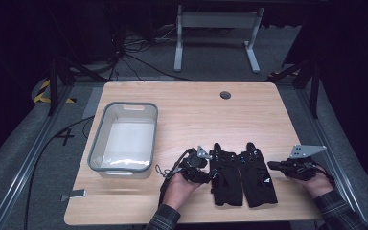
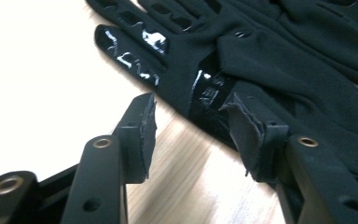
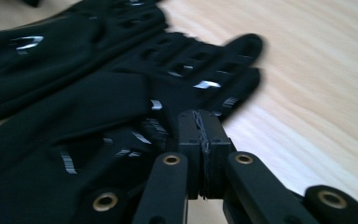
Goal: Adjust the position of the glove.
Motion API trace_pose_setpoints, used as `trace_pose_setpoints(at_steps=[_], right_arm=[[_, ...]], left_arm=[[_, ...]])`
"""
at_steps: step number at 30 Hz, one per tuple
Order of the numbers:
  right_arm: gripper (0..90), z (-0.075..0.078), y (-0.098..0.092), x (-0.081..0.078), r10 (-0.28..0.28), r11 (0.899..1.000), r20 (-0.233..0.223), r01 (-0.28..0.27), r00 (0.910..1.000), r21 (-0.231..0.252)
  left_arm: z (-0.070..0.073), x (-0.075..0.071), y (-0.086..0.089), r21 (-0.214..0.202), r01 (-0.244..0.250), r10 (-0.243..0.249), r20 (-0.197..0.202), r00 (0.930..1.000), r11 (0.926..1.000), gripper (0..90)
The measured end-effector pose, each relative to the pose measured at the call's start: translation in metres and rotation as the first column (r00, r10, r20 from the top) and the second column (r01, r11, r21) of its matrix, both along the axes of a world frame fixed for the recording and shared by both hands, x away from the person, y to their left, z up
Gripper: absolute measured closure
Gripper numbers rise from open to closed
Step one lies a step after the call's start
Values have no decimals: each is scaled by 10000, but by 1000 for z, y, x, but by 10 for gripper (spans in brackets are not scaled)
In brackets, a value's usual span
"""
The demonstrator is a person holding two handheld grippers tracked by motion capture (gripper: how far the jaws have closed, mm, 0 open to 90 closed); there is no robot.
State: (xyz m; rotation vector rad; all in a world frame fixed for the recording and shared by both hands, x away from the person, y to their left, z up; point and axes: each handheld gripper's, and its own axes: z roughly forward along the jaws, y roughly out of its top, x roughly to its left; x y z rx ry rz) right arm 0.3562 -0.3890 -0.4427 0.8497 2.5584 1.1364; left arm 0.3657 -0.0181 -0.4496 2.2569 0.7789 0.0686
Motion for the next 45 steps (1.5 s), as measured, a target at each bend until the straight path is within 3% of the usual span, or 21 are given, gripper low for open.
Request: trace_pose_setpoints(at_steps=[5,13,20,28,39,45], right_arm=[[898,-5,11,-3,542,9980,-224,-549,9983,-318],[899,-9,13,0,664,9963,-441,-686,9968,-515],[898,-9,13,0,752,9952,-415,-776,9963,-600],[900,-9,14,-1,770,9943,-358,-794,9964,-713],[900,-9,15,-2,715,9946,-346,-739,9968,-733],[900,-9,16,-2,706,9944,-317,-728,9970,-766]], left_arm=[[-3,3,-2,-42,-11,10,-112,9999,10000,475],[-8,4,-12,41,37,-36,-162,9999,10000,482],[-9,1,-17,87,236,-234,-224,9995,9997,653],[-7,1,-20,47,-111,113,-525,9986,9999,857],[-2,0,-11,-469,-424,366,-1179,9923,9980,873],[-1,0,-11,-663,-333,244,-1306,9911,9972,873]])
